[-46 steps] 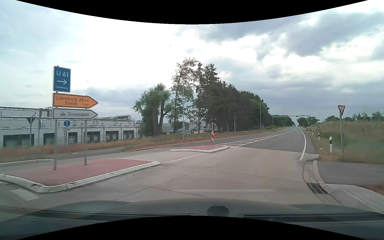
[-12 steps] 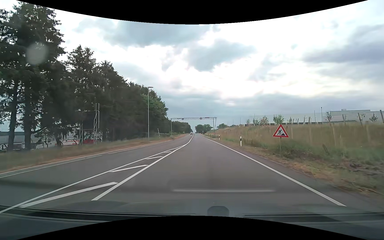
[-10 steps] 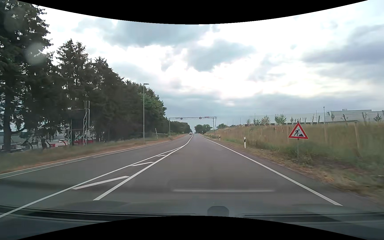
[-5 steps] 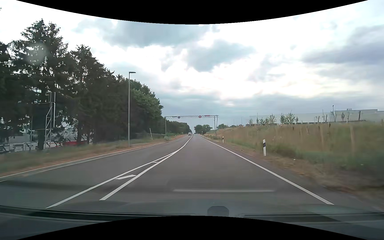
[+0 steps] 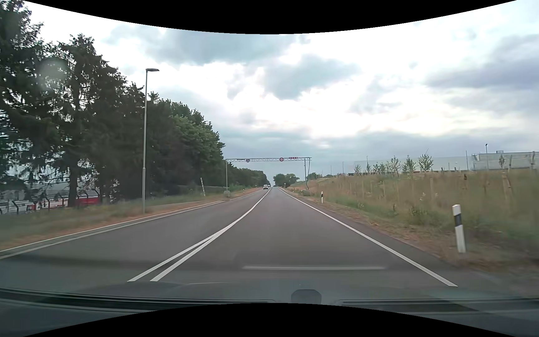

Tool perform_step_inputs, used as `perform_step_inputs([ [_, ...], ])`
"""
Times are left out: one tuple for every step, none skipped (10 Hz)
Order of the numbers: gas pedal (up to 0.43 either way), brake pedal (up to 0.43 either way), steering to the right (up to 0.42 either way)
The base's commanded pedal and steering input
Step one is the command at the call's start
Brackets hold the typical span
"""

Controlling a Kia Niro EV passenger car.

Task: Follow the waypoints while adhering to traffic rules and regulations

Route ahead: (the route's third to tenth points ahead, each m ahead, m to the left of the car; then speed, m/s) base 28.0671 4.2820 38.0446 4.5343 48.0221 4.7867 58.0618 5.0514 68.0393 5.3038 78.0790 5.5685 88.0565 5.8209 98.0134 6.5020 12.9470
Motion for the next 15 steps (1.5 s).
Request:
perform_step_inputs([
  [0.461,0.0,-0.011],
  [0.461,0.0,-0.011],
  [0.461,0.0,-0.011],
  [0.429,0.0,-0.011],
  [0.409,0.0,-0.009],
  [0.39,0.0,-0.006],
  [0.35,0.0,-0.003],
  [0.331,0.0,-0.003],
  [0.28,0.0,-0.002],
  [0.177,0.0,-0.003],
  [0.177,0.0,-0.003],
  [0.197,0.0,-0.005],
  [0.22,0.0,-0.006],
  [0.299,0.0,-0.006],
  [0.299,0.0,-0.006],
])
